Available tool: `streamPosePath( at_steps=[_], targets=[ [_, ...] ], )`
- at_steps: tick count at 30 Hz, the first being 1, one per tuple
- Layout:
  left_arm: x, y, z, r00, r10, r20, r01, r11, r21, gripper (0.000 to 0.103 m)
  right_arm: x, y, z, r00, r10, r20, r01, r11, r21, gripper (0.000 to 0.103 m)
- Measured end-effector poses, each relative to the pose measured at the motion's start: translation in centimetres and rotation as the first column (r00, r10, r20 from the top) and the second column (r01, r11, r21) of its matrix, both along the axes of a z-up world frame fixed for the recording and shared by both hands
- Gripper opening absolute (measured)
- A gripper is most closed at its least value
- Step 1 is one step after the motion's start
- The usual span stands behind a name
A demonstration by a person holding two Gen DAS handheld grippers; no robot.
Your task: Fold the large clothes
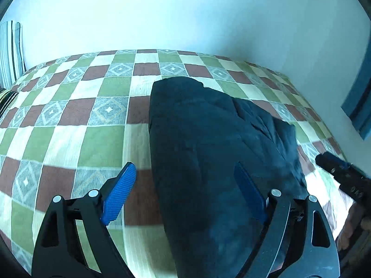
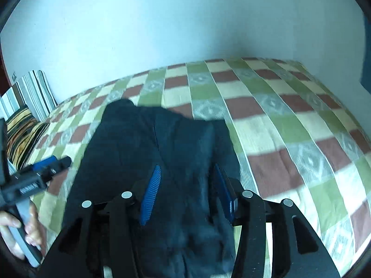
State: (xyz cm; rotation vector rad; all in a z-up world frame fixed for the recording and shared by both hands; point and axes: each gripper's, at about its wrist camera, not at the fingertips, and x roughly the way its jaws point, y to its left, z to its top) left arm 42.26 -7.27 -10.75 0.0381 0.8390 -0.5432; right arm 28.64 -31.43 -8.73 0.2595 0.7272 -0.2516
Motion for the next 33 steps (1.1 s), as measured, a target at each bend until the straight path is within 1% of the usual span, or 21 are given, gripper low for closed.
streamPosePath(
  at_steps=[2, 5, 8, 9, 10, 13, 16, 18, 21, 24, 26, 29, 30, 33],
  targets=[
    [1.3, -0.6, -0.4, 1.0, 0.014, -0.005, -0.014, 1.0, 0.011, 0.087, 1.9, -0.4, -0.2, 1.0, 0.012, -0.007, -0.012, 1.0, 0.008, 0.048],
    [2.6, -1.8, -1.4, 1.0, 0.017, -0.023, -0.016, 0.999, 0.035, 0.087, 4.6, -0.7, -1.6, 0.998, 0.027, -0.056, -0.027, 1.0, -0.003, 0.048],
    [3.3, -2.8, -3.0, 0.999, 0.01, -0.044, -0.007, 0.998, 0.059, 0.087, 6.2, -1.2, -4.5, 0.989, 0.025, -0.145, -0.026, 1.0, -0.005, 0.048],
    [3.4, -3.1, -3.4, 0.999, 0.013, -0.047, -0.01, 0.998, 0.066, 0.087, 6.4, -1.5, -5.4, 0.987, 0.025, -0.16, -0.024, 1.0, 0.007, 0.049],
    [3.6, -3.3, -4.1, 0.998, 0.013, -0.061, -0.009, 0.998, 0.07, 0.087, 6.6, -1.8, -6.3, 0.985, 0.02, -0.169, -0.016, 1.0, 0.025, 0.051],
    [4.3, -3.8, -5.4, 0.994, 0.022, -0.11, -0.015, 0.997, 0.07, 0.087, 6.8, -2.4, -8.4, 0.981, 0.018, -0.195, -0.004, 0.998, 0.07, 0.052],
    [4.5, -4.4, -6.4, 0.993, 0.025, -0.115, -0.014, 0.995, 0.096, 0.088, 7.1, -2.7, -9.5, 0.981, 0.012, -0.196, 0.006, 0.996, 0.088, 0.052],
    [4.3, -4.7, -6.5, 0.994, 0.026, -0.105, -0.014, 0.993, 0.115, 0.088, 7.2, -2.7, -9.6, 0.98, 0.009, -0.197, 0.006, 0.997, 0.079, 0.052],
    [4.0, -4.5, -6.0, 0.996, 0.026, -0.082, -0.016, 0.993, 0.118, 0.087, 6.8, -2.5, -9.0, 0.984, 0.004, -0.178, 0.009, 0.997, 0.071, 0.054],
    [3.2, -4.4, -4.8, 0.999, 0.029, -0.025, -0.025, 0.99, 0.137, 0.087, 6.1, -2.1, -7.8, 0.988, -0.006, -0.152, 0.014, 0.999, 0.05, 0.054],
    [2.8, -4.2, -4.2, 0.999, 0.041, -0.005, -0.04, 0.989, 0.145, 0.087, 5.2, -1.8, -6.6, 0.991, -0.025, -0.129, 0.03, 0.999, 0.037, 0.056],
    [1.9, -3.2, -3.0, 0.998, 0.058, 0.0, -0.058, 0.992, 0.112, 0.087, 3.9, -1.7, -4.8, 0.996, -0.04, -0.083, 0.043, 0.999, 0.031, 0.058],
    [1.6, -2.9, -2.7, 0.998, 0.064, 0.008, -0.064, 0.992, 0.108, 0.087, 3.4, -1.5, -4.0, 0.997, -0.046, -0.069, 0.048, 0.998, 0.028, 0.06],
    [-0.2, -1.8, -0.9, 0.995, 0.081, 0.065, -0.087, 0.992, 0.094, 0.088, 1.6, -0.9, -2.2, 0.998, -0.053, -0.032, 0.053, 0.998, 0.014, 0.065]
  ],
)
